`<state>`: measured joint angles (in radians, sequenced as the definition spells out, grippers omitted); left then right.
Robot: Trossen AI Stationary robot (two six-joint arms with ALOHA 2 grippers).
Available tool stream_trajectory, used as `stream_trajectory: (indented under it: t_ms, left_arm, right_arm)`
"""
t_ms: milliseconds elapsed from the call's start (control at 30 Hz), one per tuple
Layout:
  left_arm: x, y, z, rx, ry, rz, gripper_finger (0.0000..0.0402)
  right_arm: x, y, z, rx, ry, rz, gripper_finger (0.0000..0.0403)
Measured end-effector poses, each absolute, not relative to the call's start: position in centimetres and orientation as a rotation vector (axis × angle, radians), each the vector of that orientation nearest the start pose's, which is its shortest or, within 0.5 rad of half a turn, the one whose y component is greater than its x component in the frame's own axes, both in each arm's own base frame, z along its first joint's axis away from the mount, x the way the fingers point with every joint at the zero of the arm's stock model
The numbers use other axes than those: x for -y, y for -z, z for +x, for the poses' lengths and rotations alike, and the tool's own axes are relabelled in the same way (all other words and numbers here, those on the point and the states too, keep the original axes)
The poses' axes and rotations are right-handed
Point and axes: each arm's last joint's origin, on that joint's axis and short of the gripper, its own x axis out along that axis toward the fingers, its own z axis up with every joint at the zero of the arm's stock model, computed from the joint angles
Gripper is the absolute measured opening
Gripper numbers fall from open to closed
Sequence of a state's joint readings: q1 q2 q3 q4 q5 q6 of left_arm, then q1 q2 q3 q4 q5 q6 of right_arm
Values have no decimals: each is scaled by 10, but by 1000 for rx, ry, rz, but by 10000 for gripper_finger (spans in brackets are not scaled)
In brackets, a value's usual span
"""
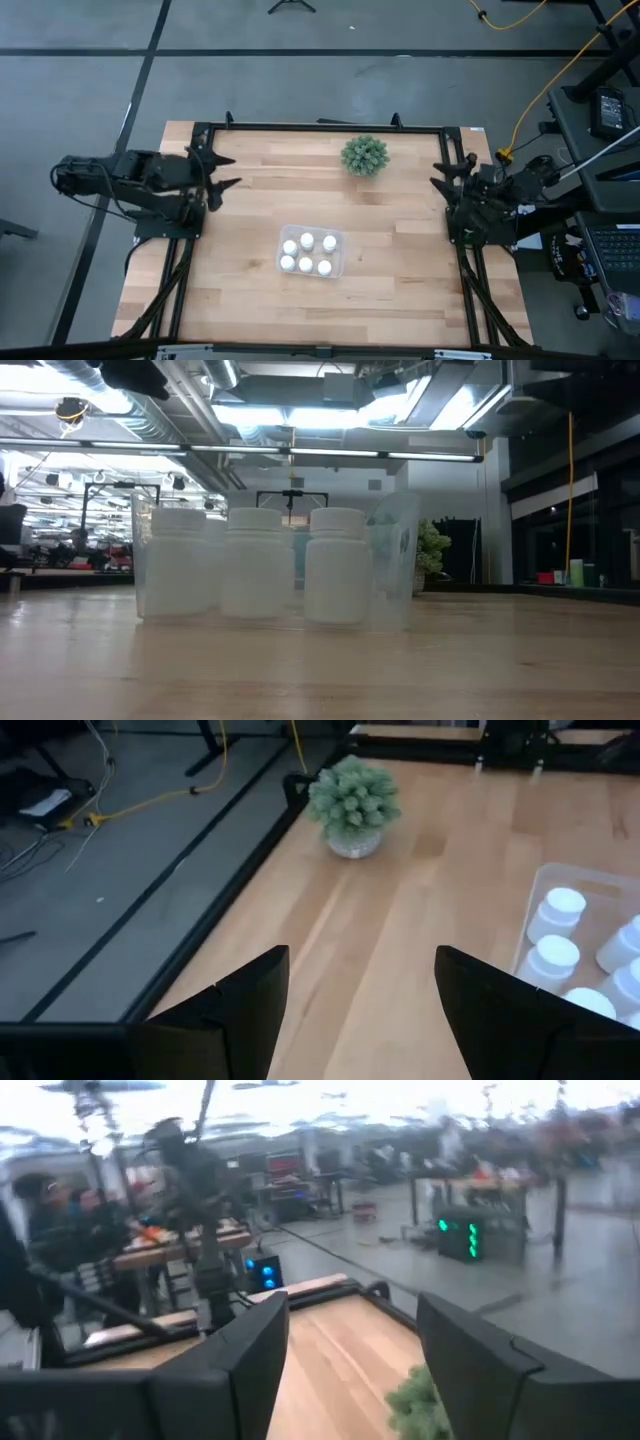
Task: Pick and place pill bottles into a basket
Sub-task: Return to Home Position
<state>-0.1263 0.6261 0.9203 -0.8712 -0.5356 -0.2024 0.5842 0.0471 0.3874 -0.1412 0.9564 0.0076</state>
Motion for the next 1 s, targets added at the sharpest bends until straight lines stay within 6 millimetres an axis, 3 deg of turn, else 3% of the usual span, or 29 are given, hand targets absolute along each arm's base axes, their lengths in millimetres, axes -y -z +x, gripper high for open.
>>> stream_trajectory:
  t_ms: [233,333,433,633,900,1000]
  left_arm:
    - [-10,-346,60,-367,-387,-48,244]
    - [-10,-349,50,-310,-368,-92,244]
    - [-9,-354,50,-249,-324,-111,244]
    - [-6,-353,56,-290,-226,-61,244]
    - [-9,-355,50,-251,-234,-68,244]
    - [-9,-345,49,-223,-229,-96,244]
  right_arm:
    - [-7,-292,51,287,330,26,222]
    - [-5,-300,47,340,322,-44,222]
    - [-3,-304,45,360,331,-22,222]
    - [3,-309,37,243,397,-77,222]
    - [35,-337,-15,114,209,36,222]
    - [40,-338,-20,89,156,36,222]
